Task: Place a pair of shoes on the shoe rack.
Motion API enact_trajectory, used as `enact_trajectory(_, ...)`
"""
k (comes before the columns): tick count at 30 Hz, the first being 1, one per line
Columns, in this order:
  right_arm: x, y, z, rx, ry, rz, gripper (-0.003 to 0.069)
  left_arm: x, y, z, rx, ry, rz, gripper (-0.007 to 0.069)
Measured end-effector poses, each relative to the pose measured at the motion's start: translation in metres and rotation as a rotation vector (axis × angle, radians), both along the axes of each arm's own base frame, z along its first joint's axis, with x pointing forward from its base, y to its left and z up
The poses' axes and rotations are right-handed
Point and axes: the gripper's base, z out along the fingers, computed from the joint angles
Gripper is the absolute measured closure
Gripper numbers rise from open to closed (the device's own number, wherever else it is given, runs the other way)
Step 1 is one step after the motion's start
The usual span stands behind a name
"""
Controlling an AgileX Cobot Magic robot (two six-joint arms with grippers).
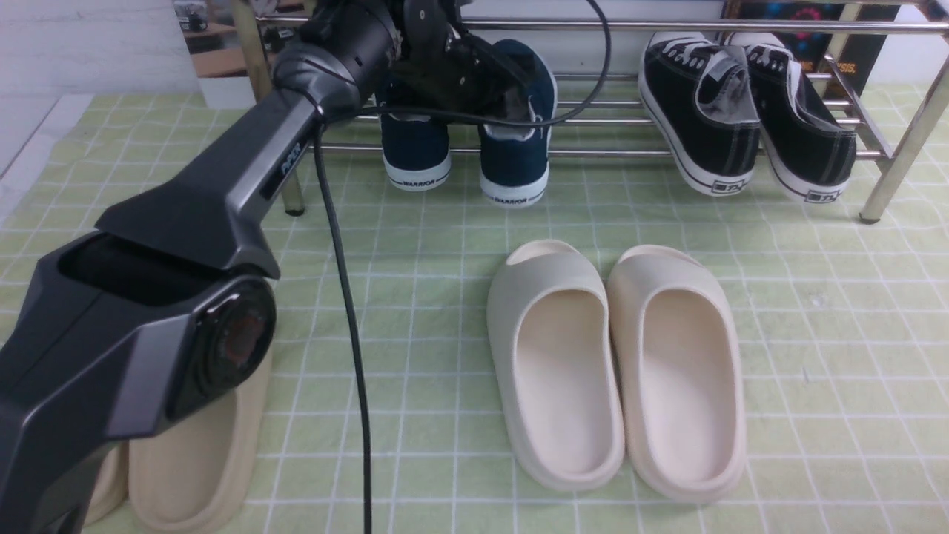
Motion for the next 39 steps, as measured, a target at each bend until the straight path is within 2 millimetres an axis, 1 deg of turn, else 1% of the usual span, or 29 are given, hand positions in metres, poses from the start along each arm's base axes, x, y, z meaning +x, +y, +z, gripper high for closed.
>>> enact_trajectory(2,0.0,0.0,0.0,0.0,0.0,0.0,0.0419,-0.002,0.001,0.005,-0.001,0.001,-0.002,0.0293)
enact_trajectory(4,0.0,0.0,0.0,0.0,0.0,0.0,0.0419,-0.008,0.002,0.015,0.005,0.014,-0.009,0.0292)
enact_trajectory(5,0.0,0.0,0.0,0.0,0.0,0.0,0.0419,-0.01,0.003,0.018,0.016,0.026,-0.017,0.0298)
enact_trajectory(7,0.0,0.0,0.0,0.0,0.0,0.0,0.0419,-0.02,0.006,0.034,0.046,0.036,-0.048,0.0335)
enact_trajectory(9,0.0,0.0,0.0,0.0,0.0,0.0,0.0419,-0.041,0.013,0.062,0.116,0.06,-0.117,0.0431)
enact_trajectory(12,0.0,0.0,0.0,0.0,0.0,0.0,0.0419,-0.068,0.024,0.101,0.191,0.04,-0.201,0.0568)
enact_trajectory(13,0.0,0.0,0.0,0.0,0.0,0.0,0.0419,-0.072,0.025,0.109,0.188,0.03,-0.2,0.0578)
enact_trajectory(14,0.0,0.0,0.0,0.0,0.0,0.0,0.0419,-0.09,0.034,0.136,0.218,-0.018,-0.216,0.0638)
enact_trajectory(16,0.0,0.0,0.0,0.0,0.0,0.0,0.0419,-0.109,0.044,0.159,0.239,-0.056,-0.205,0.0638)
enact_trajectory(17,0.0,0.0,0.0,0.0,0.0,0.0,0.0419,-0.111,0.045,0.162,0.242,-0.061,-0.203,0.0638)
enact_trajectory(18,0.0,0.0,0.0,0.0,0.0,0.0,0.0419,-0.131,0.056,0.182,0.257,-0.091,-0.186,0.0638)
enact_trajectory(19,0.0,0.0,0.0,0.0,0.0,0.0,0.0419,-0.142,0.063,0.184,0.279,-0.077,-0.176,0.0638)
enact_trajectory(20,0.0,0.0,0.0,0.0,0.0,0.0,0.0419,-0.157,0.069,0.194,0.285,-0.088,-0.17,0.0638)
enact_trajectory(21,0.0,0.0,0.0,0.0,0.0,0.0,0.0419,-0.168,0.075,0.197,0.293,-0.083,-0.166,0.0638)
enact_trajectory(22,0.0,0.0,0.0,0.0,0.0,0.0,0.0419,-0.173,0.077,0.198,0.297,-0.08,-0.165,0.0638)
enact_trajectory(24,0.0,0.0,0.0,0.0,0.0,0.0,0.0419,-0.206,0.091,0.19,0.321,-0.017,-0.172,0.0638)
enact_trajectory(25,0.0,0.0,0.0,0.0,0.0,0.0,0.0419,-0.226,0.099,0.186,0.32,0.003,-0.167,0.0638)
enact_trajectory(27,0.0,0.0,0.0,0.0,0.0,0.0,0.0419,-0.246,0.107,0.17,0.307,0.017,-0.149,0.0638)
enact_trajectory(28,0.0,0.0,0.0,0.0,0.0,0.0,0.0419,-0.248,0.108,0.169,0.301,0.018,-0.142,0.0638)
enact_trajectory(29,0.0,0.0,0.0,0.0,0.0,0.0,0.0419,-0.258,0.113,0.157,0.278,-0.006,-0.118,0.0638)
enact_trajectory(30,0.0,0.0,0.0,0.0,0.0,0.0,0.0419,-0.27,0.118,0.135,0.261,-0.016,-0.093,0.0638)
enact_trajectory(31,0.0,0.0,0.0,0.0,0.0,0.0,0.0419,-0.279,0.123,0.128,0.25,-0.045,-0.077,0.0638)
enact_trajectory(32,0.0,0.0,0.0,0.0,0.0,0.0,0.0419,-0.278,0.122,0.123,0.249,-0.04,-0.075,0.0638)
enact_trajectory(33,0.0,0.0,0.0,0.0,0.0,0.0,0.0419,-0.295,0.13,0.107,0.22,-0.102,-0.055,0.0638)
enact_trajectory(34,0.0,0.0,0.0,0.0,0.0,0.0,0.0419,-0.308,0.135,0.092,0.207,-0.119,-0.046,0.0638)
enact_trajectory(35,0.0,0.0,0.0,0.0,0.0,0.0,0.0419,-0.315,0.138,0.08,0.203,-0.119,-0.043,0.0638)
enact_trajectory(37,0.0,0.0,0.0,0.0,0.0,0.0,0.0419,-0.337,0.146,0.063,0.16,-0.202,-0.025,0.0638)
enact_trajectory(38,0.0,0.0,0.0,0.0,0.0,0.0,0.0419,-0.339,0.147,0.06,0.16,-0.197,-0.024,0.0638)
enact_trajectory(39,0.0,0.0,0.0,0.0,0.0,0.0,0.0419,-0.352,0.152,0.047,0.138,-0.231,-0.014,0.0638)
